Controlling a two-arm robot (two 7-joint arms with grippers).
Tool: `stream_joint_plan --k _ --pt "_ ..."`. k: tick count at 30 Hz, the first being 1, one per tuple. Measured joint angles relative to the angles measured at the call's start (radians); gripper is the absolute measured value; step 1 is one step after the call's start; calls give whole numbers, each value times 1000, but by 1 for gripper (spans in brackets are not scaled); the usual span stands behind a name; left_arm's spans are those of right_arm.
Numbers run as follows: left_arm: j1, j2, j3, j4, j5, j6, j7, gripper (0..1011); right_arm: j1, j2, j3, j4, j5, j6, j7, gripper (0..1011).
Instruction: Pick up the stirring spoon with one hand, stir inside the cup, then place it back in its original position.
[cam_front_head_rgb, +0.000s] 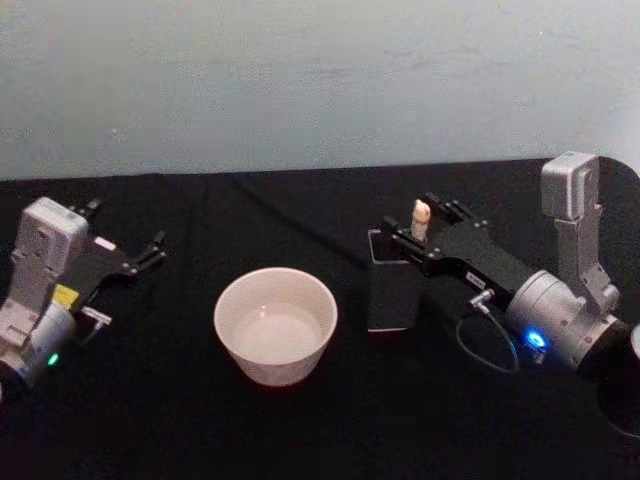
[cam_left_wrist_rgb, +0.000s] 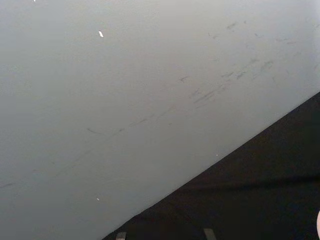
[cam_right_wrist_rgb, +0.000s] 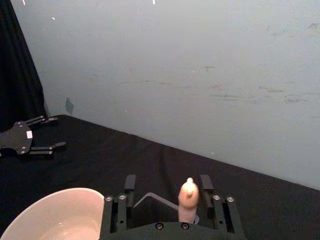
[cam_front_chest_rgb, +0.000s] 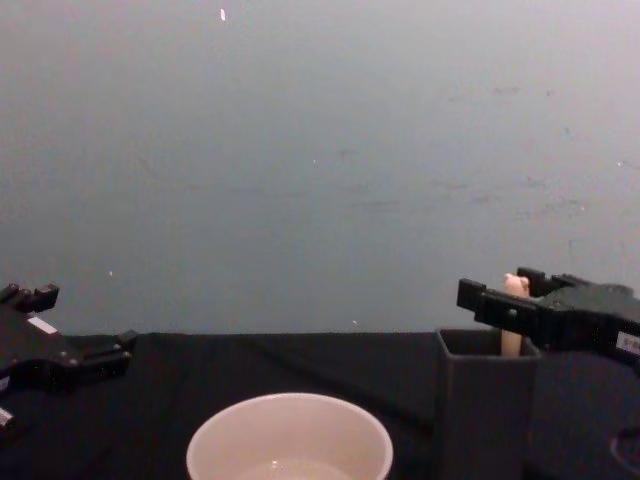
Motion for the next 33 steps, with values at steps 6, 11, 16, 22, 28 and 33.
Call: stream_joint_plan --k 6,11,16,22,28,33 --pt "0 0 0 0 0 0 0 1001 0 0 0 0 0 0 0 956" --pt "0 0 0 0 0 0 0 1001 1 -3 10 -6 8 -29 11 1002" --pt "0 0 0 0 0 0 0 1001 7 -18 53 -32 23 -112 14 1002" --pt "0 0 0 0 0 0 0 1001 22 -45 116 -28 -52 -196 -89 1002" --pt "0 0 0 0 0 0 0 1001 31 -49 128 49 -175 -170 -189 1002" --pt "0 0 0 0 0 0 0 1001 17 -48 114 103 -213 -112 -191 1002"
